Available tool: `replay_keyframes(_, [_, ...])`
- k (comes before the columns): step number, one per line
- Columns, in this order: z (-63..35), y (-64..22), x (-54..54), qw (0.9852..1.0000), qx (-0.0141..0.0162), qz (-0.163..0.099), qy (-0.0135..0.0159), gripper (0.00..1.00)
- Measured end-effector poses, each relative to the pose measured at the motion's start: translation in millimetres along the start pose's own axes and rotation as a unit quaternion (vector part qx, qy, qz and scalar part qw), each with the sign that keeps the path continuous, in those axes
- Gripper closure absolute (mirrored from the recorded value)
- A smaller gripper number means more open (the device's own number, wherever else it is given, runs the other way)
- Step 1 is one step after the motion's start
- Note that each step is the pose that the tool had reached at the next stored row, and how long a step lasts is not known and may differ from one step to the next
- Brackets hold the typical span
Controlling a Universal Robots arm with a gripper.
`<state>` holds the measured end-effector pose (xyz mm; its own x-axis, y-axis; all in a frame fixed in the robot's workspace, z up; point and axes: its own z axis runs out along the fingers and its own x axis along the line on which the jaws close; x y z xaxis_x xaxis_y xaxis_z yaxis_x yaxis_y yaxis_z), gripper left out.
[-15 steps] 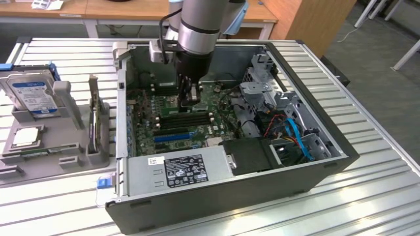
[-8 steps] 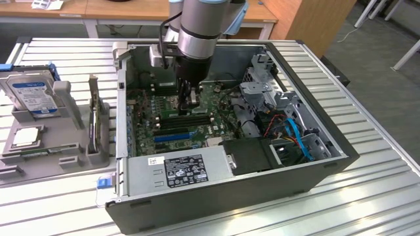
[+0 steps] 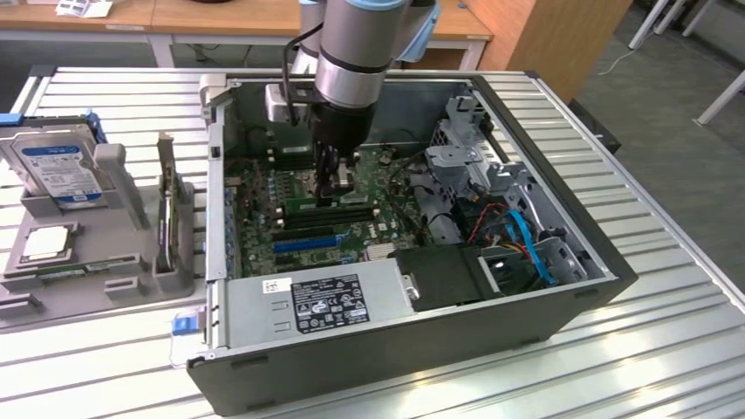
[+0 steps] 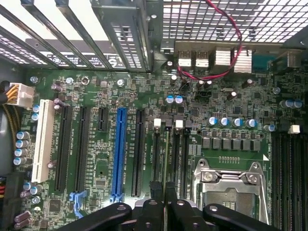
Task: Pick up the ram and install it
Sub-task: 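Insert the ram into the slot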
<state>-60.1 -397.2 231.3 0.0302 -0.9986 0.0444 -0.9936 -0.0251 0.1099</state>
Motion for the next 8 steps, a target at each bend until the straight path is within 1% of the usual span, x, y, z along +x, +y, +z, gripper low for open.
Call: replay_keyframes(8, [0.1,0.1,1.3,1.0,0.0,0.0,0.0,0.87])
